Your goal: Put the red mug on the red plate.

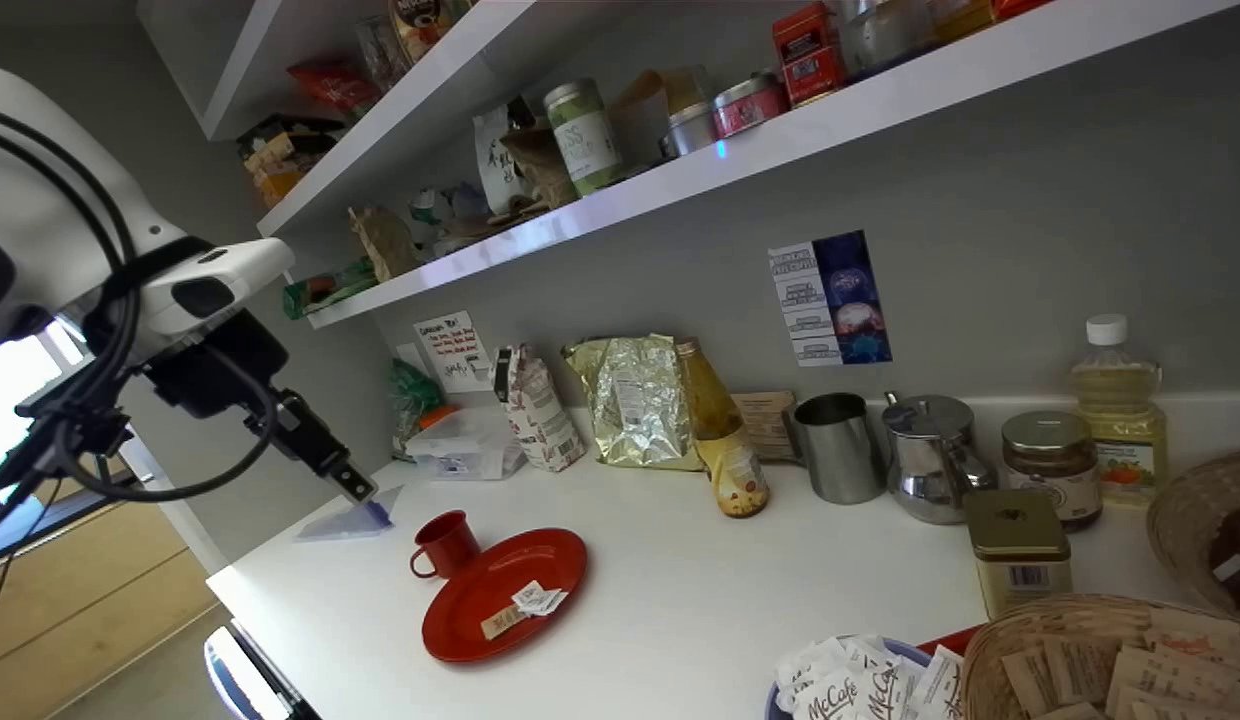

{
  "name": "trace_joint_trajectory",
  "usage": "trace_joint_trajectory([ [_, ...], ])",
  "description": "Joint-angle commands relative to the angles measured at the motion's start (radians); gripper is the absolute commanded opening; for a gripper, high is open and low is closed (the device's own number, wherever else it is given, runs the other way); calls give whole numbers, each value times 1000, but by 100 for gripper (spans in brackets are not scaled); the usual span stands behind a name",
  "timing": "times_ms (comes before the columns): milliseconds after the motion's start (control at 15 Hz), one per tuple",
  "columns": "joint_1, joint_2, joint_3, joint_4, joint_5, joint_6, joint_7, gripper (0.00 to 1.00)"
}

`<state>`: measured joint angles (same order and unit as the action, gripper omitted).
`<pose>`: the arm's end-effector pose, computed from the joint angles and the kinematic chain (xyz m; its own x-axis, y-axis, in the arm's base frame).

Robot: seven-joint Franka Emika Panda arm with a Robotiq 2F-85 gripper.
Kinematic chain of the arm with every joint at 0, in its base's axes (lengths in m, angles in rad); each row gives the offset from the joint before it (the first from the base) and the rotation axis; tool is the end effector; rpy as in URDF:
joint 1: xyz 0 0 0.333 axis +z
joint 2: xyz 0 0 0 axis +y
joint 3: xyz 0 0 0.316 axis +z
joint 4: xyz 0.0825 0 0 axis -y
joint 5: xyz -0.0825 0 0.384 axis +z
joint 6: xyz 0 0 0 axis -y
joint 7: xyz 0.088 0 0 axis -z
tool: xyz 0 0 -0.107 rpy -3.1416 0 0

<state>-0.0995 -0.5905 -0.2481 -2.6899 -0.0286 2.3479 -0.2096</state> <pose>0.3570 -0.1277 0.4305 0.9628 -0.1004 0.2507 -0.0877 -0.9942 -0.0616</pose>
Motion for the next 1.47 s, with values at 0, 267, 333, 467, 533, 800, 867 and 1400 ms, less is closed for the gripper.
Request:
trace_joint_trajectory([
  [0,9,26,17,47,19,1,-18,100],
  [267,94,69,70,191,25,-35,-65,100],
  [333,117,86,88,231,25,-37,-71,100],
  [467,177,139,134,323,34,-50,-78,100],
  [533,205,190,145,371,46,-45,-89,100],
  [800,262,372,240,518,59,-13,-39,100],
  [867,264,417,259,549,66,-7,-18,100],
  [1400,253,696,346,589,-24,66,119,100],
])
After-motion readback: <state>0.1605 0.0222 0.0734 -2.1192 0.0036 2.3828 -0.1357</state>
